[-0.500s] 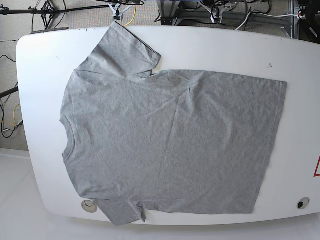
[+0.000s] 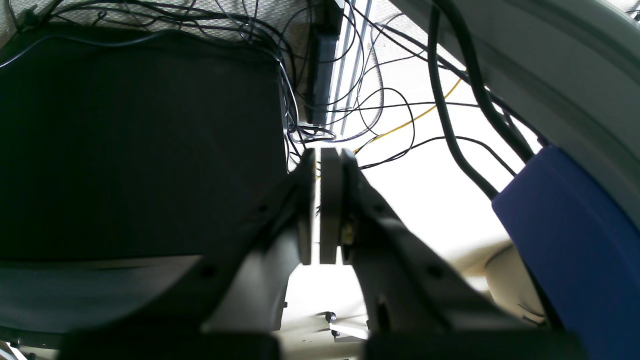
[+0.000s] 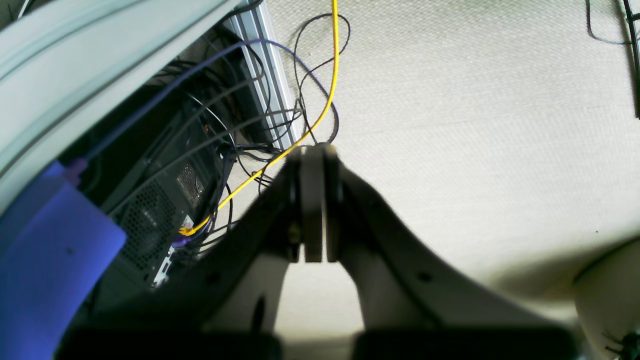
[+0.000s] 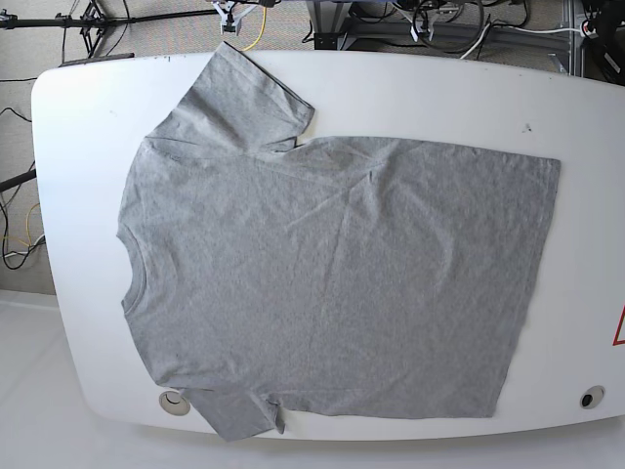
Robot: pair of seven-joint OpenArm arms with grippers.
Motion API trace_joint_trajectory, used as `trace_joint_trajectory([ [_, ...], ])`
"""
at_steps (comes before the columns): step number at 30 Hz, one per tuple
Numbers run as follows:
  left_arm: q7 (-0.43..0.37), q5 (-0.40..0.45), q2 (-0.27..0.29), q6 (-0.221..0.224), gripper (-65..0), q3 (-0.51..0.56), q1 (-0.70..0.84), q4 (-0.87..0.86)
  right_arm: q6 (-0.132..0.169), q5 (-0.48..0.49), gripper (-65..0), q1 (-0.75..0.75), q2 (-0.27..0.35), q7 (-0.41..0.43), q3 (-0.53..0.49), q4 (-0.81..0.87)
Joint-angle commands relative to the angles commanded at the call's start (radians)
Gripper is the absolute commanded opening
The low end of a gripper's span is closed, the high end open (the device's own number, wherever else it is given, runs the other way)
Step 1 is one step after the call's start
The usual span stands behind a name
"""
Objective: Fold the T-shirt properly
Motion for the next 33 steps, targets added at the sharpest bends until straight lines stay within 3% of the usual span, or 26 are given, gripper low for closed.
trace_joint_trajectory([
  [33,-0.003,0.003,-0.005,0.001,-64.8,-0.002,0.025,0.004,0.007,0.002,-65.0,-0.005,0.003,0.001,-0.001,-0.002],
])
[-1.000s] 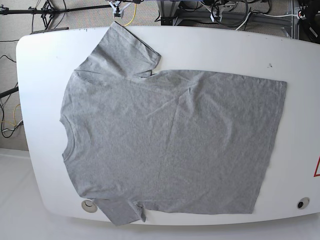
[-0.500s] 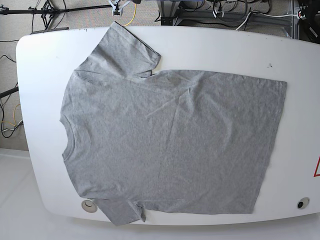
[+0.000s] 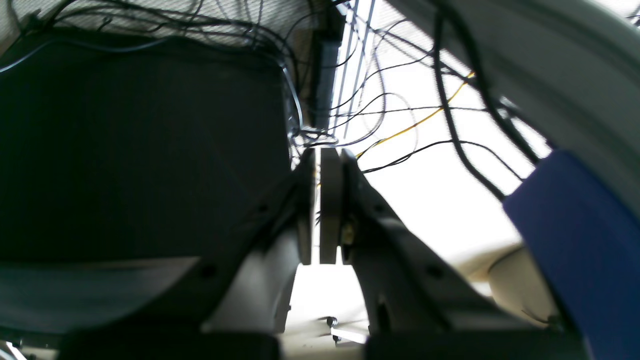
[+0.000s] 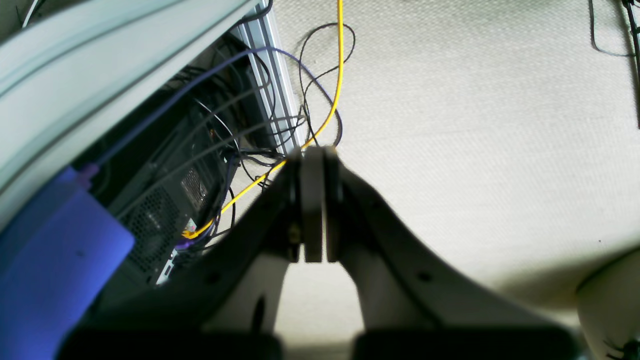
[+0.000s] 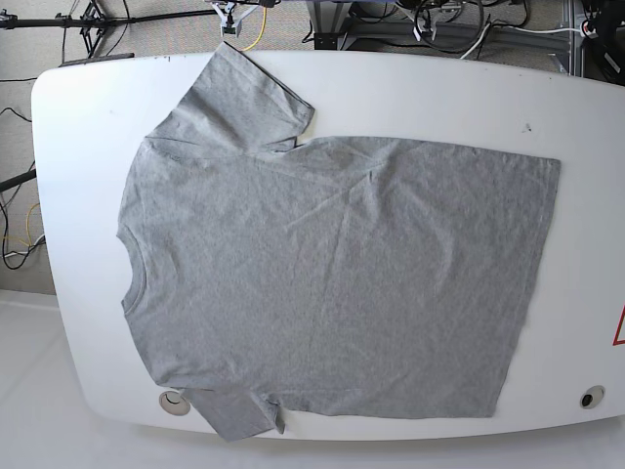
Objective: Fold the T-shirt properly
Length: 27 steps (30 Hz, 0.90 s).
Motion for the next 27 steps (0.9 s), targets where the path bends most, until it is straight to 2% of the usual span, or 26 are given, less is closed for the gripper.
trace_joint_trajectory([
  [20,-0.007,-0.001,-0.003,0.0,-65.0,-0.002,-0.005,0.008,0.008,-0.011,-65.0,-0.006,0.005,0.005,-0.002,0.016],
  [27,0.001,-0.001,-0.017,0.001,-65.0,-0.001,0.042,0.072,0.013,-0.013,-65.0,-0.089,0.012,0.002,-0.006,0.132],
])
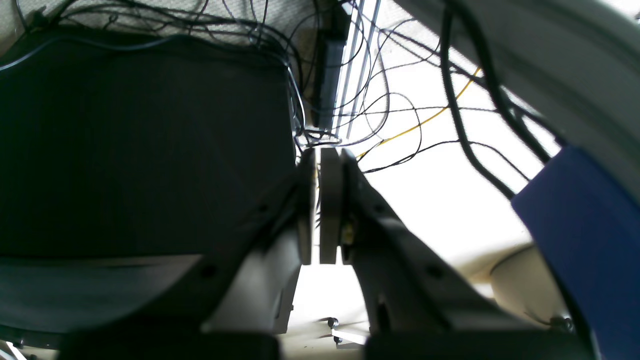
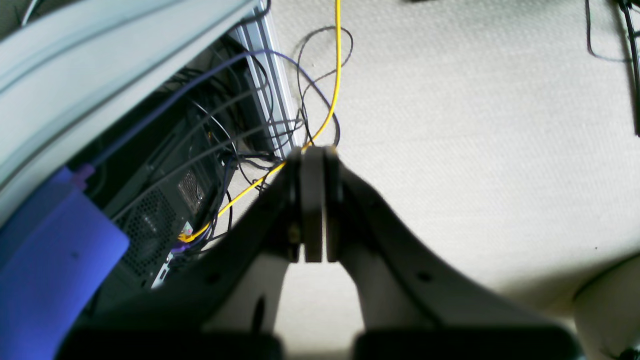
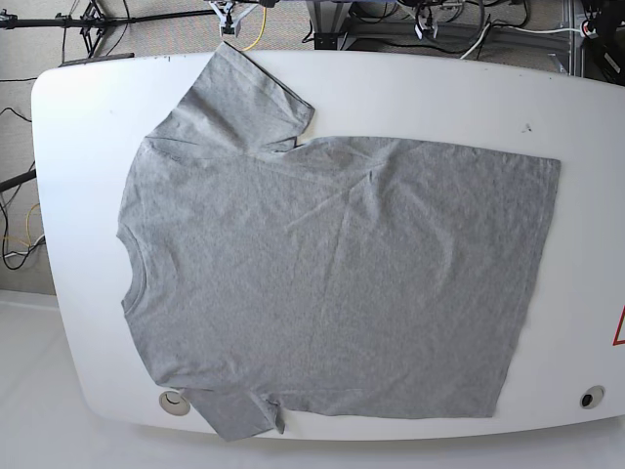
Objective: Fold the T-shirt properly
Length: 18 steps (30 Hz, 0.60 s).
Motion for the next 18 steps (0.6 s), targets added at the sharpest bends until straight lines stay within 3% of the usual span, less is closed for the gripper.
trace_joint_trajectory([
  [7,0.023,-0.004,-0.03,-0.006,-65.0,0.003,0.099,0.155,0.001,-0.007,-65.0,-0.138,0.018,0.002,-0.017,0.186],
  [9,0.041,-0.021,-0.06,-0.011,-65.0,0.012,0.184,0.264,0.007,0.0,-65.0,-0.246,0.038,-0.007,-0.016,0.325],
  [13,0.055,-0.028,-0.065,-0.012,-65.0,0.012,0.21,0.296,0.009,-0.001,-65.0,-0.263,0.035,-0.009,-0.014,0.338],
  [18,0.044,-0.016,-0.05,-0.008,-65.0,0.011,0.165,0.21,0.015,0.003,-65.0,-0.19,0.017,-0.005,-0.009,0.203],
])
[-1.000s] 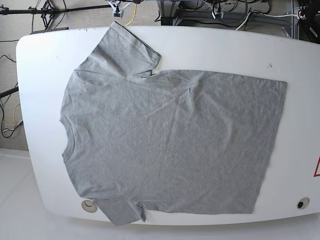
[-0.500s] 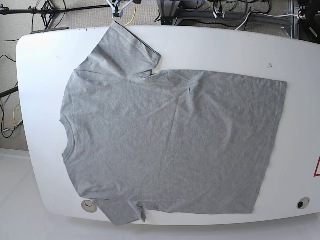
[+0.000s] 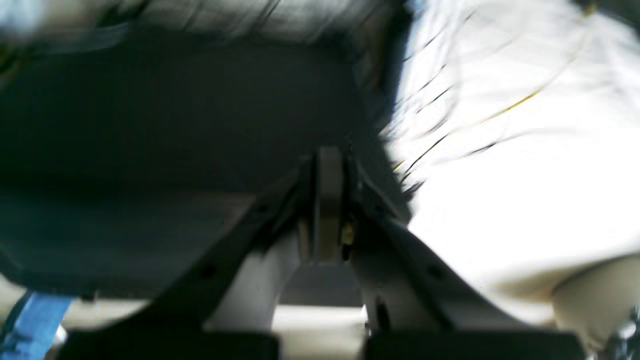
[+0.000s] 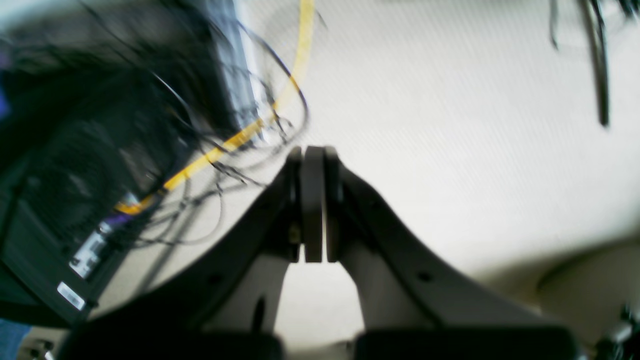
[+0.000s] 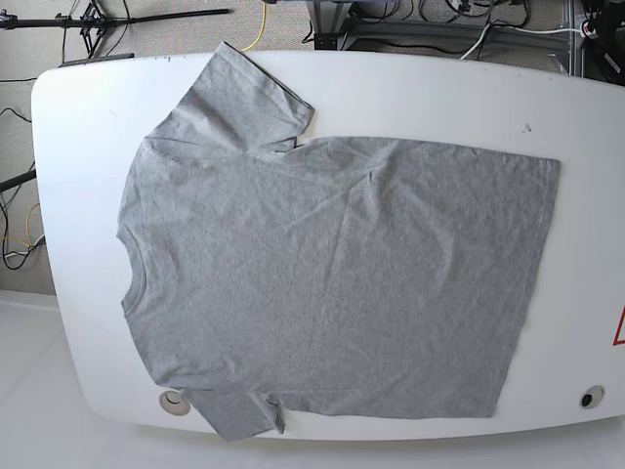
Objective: Fold the T-shirt properly
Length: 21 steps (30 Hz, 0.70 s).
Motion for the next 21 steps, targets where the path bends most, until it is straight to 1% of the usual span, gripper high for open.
trace_joint_trajectory([
  [1,-0.005,0.004,0.004,0.0,-64.7,0.0,-0.015,-0.023,0.001,0.001,-65.0,0.021,-0.004,0.002,0.0,-0.032],
  [3,-0.032,0.008,0.02,-0.005,-61.8,-0.002,-0.087,-0.107,0.011,0.005,-65.0,0.112,-0.021,0.021,-0.001,-0.145],
  [9,-0.051,0.009,0.029,-0.008,-61.9,-0.003,-0.112,-0.133,0.017,0.006,-65.0,0.192,-0.031,0.025,0.004,-0.267],
  [13,-0.061,0.009,0.032,-0.008,-62.4,0.0,-0.108,-0.132,0.033,0.01,-65.0,0.223,-0.028,0.024,0.016,-0.309],
  [15,-0.072,0.001,0.033,-0.008,-61.7,-0.001,-0.128,-0.154,0.074,0.022,-65.0,0.264,-0.038,0.062,0.024,-0.347],
  [21,-0.062,-0.001,0.027,-0.009,-61.1,0.003,-0.102,-0.112,0.12,0.016,-65.0,0.237,-0.025,0.056,0.025,-0.309],
])
